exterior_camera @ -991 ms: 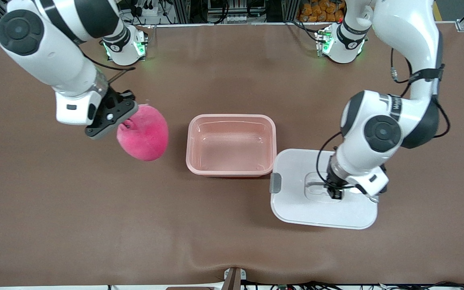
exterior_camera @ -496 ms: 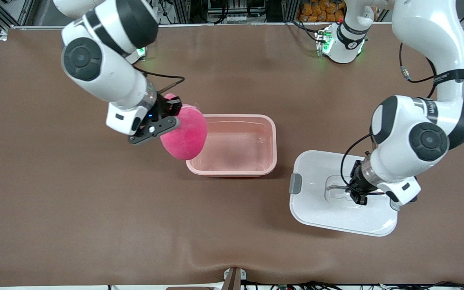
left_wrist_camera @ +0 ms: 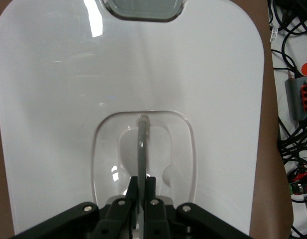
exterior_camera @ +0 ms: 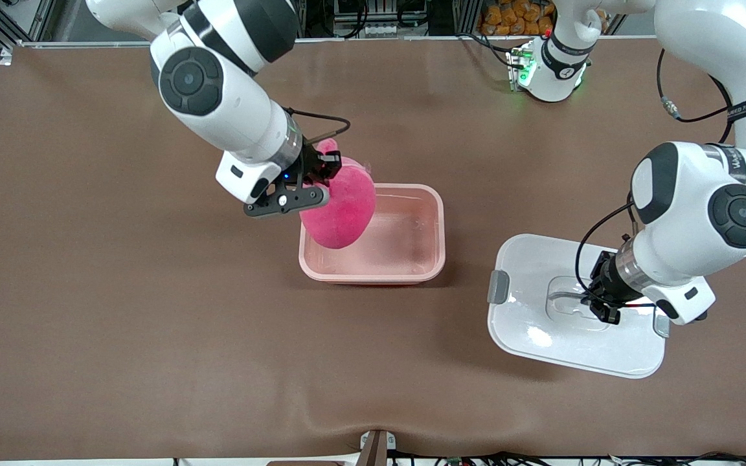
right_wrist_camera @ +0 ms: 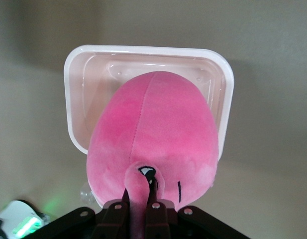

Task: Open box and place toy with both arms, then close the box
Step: 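Carry the pink toy with the right gripper over the open pink box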

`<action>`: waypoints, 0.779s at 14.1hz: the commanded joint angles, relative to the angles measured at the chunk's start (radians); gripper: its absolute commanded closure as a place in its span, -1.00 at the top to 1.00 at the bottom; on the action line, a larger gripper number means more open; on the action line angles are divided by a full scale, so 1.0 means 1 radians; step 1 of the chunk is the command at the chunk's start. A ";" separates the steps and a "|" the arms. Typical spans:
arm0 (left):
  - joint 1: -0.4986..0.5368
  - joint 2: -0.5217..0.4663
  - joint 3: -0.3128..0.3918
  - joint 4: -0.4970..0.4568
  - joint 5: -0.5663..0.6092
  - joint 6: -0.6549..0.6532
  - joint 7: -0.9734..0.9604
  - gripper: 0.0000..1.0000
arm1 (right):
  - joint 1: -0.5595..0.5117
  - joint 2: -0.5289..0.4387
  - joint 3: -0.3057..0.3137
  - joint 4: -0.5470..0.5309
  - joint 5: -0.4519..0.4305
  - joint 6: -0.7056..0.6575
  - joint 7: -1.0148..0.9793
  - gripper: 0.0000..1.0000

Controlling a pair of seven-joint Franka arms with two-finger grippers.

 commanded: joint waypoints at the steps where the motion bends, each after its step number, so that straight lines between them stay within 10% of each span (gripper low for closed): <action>1: 0.006 -0.050 -0.008 -0.088 -0.018 0.053 0.024 -1.00 | -0.002 0.069 -0.001 0.084 0.040 -0.025 0.062 -1.00; 11: 0.006 -0.050 -0.008 -0.095 -0.018 0.066 0.025 -1.00 | 0.022 0.184 -0.004 0.101 0.039 -0.016 0.064 -1.00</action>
